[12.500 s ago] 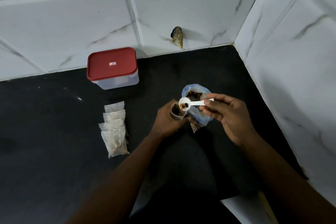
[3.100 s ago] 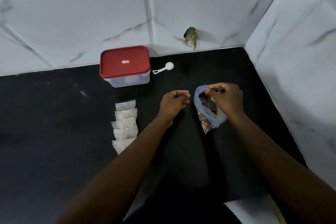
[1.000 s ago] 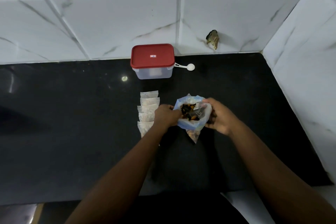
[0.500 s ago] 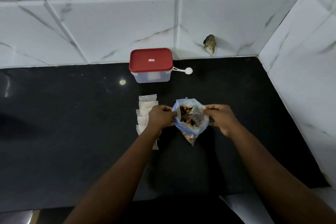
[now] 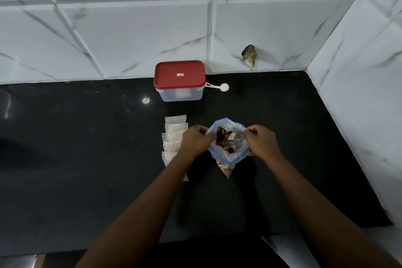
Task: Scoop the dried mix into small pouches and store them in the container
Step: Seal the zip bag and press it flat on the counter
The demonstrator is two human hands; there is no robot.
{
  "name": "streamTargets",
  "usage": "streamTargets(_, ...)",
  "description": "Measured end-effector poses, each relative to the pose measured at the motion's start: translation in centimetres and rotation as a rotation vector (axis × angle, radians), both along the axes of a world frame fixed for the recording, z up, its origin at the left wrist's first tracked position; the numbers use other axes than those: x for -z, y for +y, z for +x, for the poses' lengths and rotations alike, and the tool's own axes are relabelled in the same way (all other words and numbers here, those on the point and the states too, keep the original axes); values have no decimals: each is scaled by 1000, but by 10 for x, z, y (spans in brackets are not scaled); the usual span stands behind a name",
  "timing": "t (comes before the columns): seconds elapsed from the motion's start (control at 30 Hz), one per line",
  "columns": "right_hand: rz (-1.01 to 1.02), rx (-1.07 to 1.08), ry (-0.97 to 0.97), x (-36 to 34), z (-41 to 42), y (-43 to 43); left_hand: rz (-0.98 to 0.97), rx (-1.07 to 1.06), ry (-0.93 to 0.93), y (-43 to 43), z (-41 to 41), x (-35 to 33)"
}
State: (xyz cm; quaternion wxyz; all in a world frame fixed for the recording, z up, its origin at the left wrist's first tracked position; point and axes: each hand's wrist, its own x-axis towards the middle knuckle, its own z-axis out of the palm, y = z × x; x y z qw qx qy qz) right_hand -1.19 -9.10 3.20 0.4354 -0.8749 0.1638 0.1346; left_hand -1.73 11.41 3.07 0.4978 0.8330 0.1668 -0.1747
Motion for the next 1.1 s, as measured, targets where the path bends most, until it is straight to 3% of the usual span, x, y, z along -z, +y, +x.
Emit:
streamTargets(0.13, 280, 68, 158, -20, 4, 1, -312, -81, 163, 3, 2, -13)
streamTargets(0.33, 423, 39, 279, -34, 12, -3, -462, -126, 227, 9, 3, -23)
streamTargets(0.43, 345, -31, 259, -34, 14, -6, -206, -31, 122, 12, 5, -21)
streamTargets(0.57, -212, -175, -51, -31, 10, -4, 292, -9, -185, 13, 3, -15)
streamTargets(0.63, -428, -159, -280, -25, 2, 2, 374, -15, -274, 8, 1, -15)
streamTargets(0.7, -444, -126, -431, -17, -6, 10, 373, 3, -306, 3, -1, -12)
streamTargets(0.83, -257, -24, -332, -5, -5, 10, 213, -41, -237, 6, 0, -4)
streamTargets(1.0, 391, 251, -9, -11, -1, 1, -96, -171, -58, 13, -2, -5)
streamTargets(1.1, 548, 347, 138, -16, -5, -1, -266, -269, 103, 13, -5, -5)
